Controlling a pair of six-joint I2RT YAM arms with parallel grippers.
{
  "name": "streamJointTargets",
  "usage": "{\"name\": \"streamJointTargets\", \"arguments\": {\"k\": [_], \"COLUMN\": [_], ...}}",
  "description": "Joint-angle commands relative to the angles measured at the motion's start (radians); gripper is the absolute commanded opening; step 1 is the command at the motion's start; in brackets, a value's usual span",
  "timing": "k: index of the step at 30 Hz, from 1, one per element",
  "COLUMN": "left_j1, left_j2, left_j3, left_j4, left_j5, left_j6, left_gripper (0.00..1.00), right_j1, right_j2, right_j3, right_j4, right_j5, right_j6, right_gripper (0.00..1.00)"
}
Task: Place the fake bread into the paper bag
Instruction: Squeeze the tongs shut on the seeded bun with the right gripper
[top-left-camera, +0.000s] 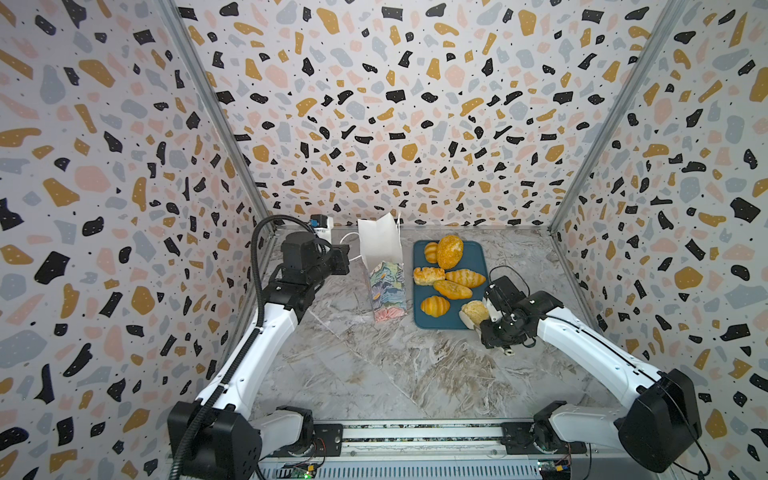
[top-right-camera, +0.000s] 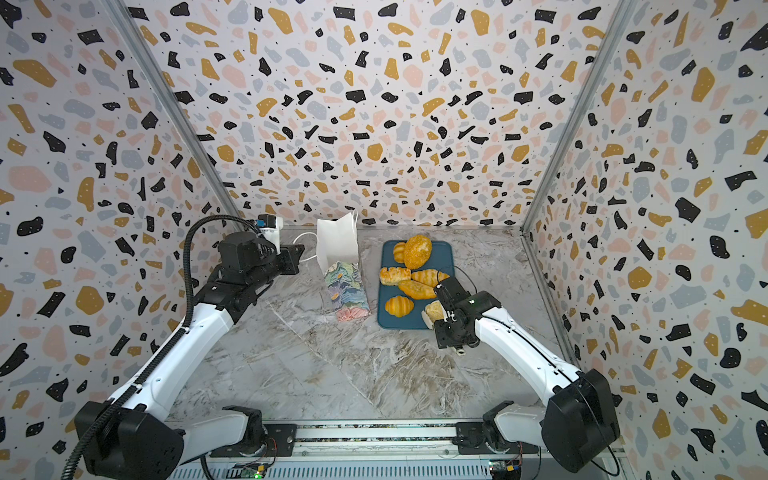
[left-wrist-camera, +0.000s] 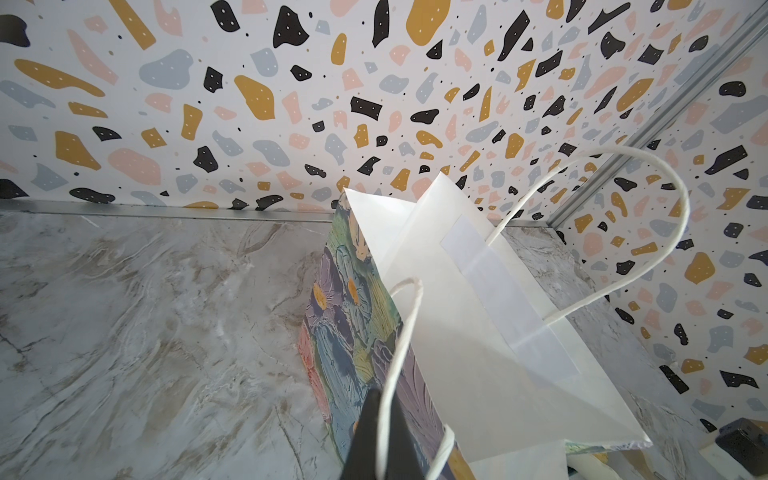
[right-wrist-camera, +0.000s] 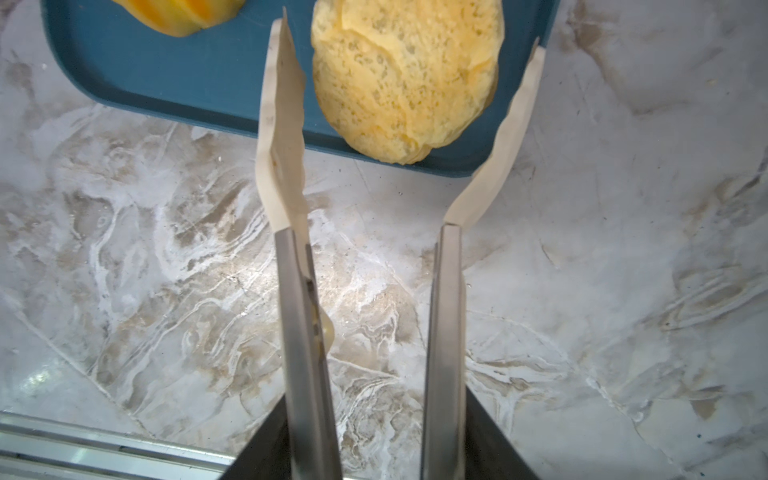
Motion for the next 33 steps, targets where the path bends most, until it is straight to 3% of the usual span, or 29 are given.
{"name": "streamJointTargets", "arguments": {"k": [1, 14, 23, 33], "left_j1": [0.003, 0.003, 0.003, 0.003], "left_j2": [-0.018, -0.019, -0.016, -0.014], "left_j3": [-0.007, -0.004, -0.005, -0.005], "left_j4": [0.015, 0.011, 0.012, 0.008], "left_j5": [-0.010, -0.006, -0.007, -0.023], "left_j6": [0.003, 0.004, 0.001, 0.004], "left_gripper": [0.00, 0.00, 0.00, 0.00], "right_j1": [0.004, 0.004, 0.004, 0.004], "right_j2": [-0.011, 0.001, -0.003, -0.046], "right_j3": [0.006, -0.015, -0.001, 0.040], "right_j4": [-0.001, 0.034, 0.046, 0.032], "right_j5": [0.048, 0.040, 0.025, 0.004], "right_j6": [0.006, -0.001, 0.002, 0.011], "right_gripper": [0.53, 0.44, 0.33, 0.33]}}
